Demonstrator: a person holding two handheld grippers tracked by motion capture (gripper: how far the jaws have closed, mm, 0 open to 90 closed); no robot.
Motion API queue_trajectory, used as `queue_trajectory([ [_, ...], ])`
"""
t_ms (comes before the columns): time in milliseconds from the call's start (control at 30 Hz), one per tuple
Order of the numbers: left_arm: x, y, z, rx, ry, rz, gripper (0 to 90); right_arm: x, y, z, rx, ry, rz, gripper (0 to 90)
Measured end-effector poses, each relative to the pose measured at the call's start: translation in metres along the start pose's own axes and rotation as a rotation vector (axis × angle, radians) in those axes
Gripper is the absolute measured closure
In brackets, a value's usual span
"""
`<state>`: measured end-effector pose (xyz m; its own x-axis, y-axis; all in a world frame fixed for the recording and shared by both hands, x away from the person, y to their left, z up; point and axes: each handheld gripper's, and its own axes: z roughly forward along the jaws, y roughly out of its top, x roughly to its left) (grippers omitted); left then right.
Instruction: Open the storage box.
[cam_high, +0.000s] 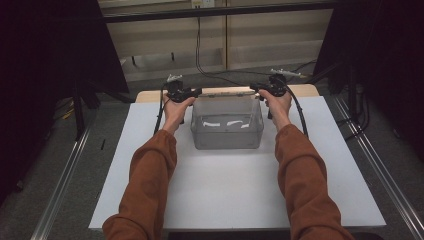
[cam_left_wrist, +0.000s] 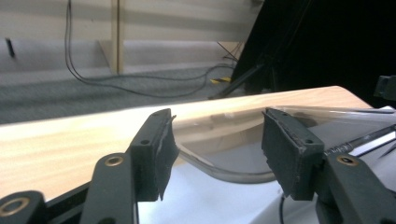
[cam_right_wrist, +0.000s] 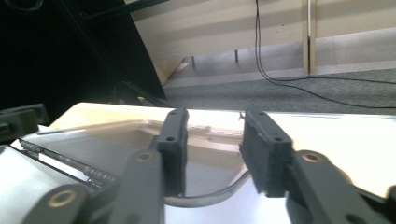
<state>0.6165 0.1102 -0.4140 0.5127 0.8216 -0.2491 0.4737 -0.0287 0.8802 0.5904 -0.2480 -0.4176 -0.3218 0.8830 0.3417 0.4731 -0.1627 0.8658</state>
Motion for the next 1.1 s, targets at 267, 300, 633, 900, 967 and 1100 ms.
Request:
queue_trajectory([
  [267,-0.004,0.001,-0.003,-0.003,0.0,0.064,32.5,0.003,-0.001,-0.002,-0.005,0.008,-0.037,54.1],
  [300,-0.004,0.001,-0.003,0.0,-0.006,0.061,32.3,0.004,-0.001,-0.003,-0.009,0.002,-0.051,51.3],
  [633,-0.007,0.003,-0.011,-0.031,-0.009,0.089,23.3,0.011,-0.001,-0.01,-0.049,0.007,-0.093,37.9],
  [900,-0.004,0.0,-0.018,-0.058,0.013,0.124,15.8,0.014,-0.001,-0.013,-0.047,-0.026,-0.135,23.0],
  [967,-0.004,0.0,-0.021,-0.075,0.01,0.113,12.7,0.014,-0.002,-0.014,-0.041,-0.028,-0.146,17.2],
  [1100,-0.007,-0.006,-0.027,-0.079,0.003,0.151,9.2,0.016,-0.003,-0.019,-0.069,-0.031,-0.166,11.0],
])
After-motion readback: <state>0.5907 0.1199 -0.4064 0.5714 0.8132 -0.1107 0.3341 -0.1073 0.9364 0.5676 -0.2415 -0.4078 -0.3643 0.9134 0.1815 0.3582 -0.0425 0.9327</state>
